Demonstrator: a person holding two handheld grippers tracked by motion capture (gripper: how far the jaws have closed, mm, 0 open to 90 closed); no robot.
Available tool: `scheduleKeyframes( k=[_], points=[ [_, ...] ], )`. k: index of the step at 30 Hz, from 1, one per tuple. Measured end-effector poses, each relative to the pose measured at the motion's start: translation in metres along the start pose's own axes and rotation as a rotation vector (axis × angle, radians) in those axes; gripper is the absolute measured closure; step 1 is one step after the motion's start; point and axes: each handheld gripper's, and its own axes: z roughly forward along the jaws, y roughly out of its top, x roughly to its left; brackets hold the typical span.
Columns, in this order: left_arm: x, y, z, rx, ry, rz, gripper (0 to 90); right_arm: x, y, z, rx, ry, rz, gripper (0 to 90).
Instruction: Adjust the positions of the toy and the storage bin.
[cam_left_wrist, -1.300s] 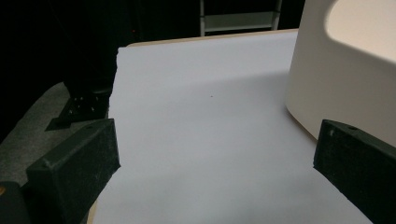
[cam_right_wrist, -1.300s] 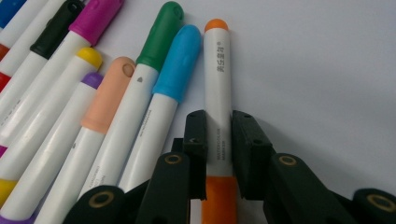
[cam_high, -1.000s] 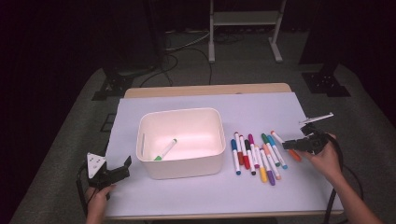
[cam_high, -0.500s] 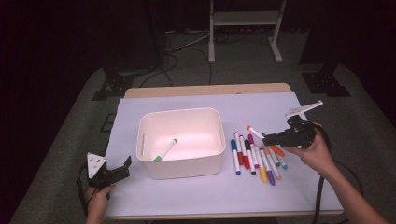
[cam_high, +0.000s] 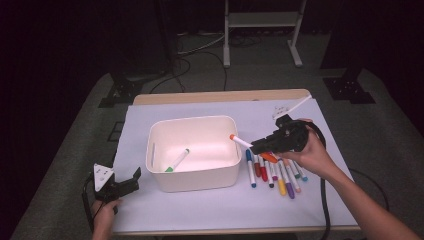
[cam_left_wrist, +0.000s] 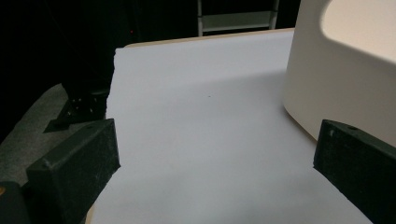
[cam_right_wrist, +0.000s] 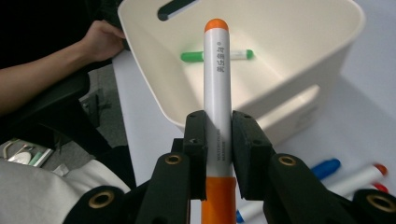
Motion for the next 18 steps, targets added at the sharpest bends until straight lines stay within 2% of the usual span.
scheduleKeyframes(
  k=[7,18],
  points=[
    [0.000,0.000,0.000,0.002,0.000,0.006,0.0,0.013,0.031,0.021,0.034,0.051,-0.063,75.7],
    [0.000,0.000,0.000,-0.001,-0.003,0.008,0.0,0.027,0.068,0.058,0.085,0.119,-0.147,75.7]
  ],
)
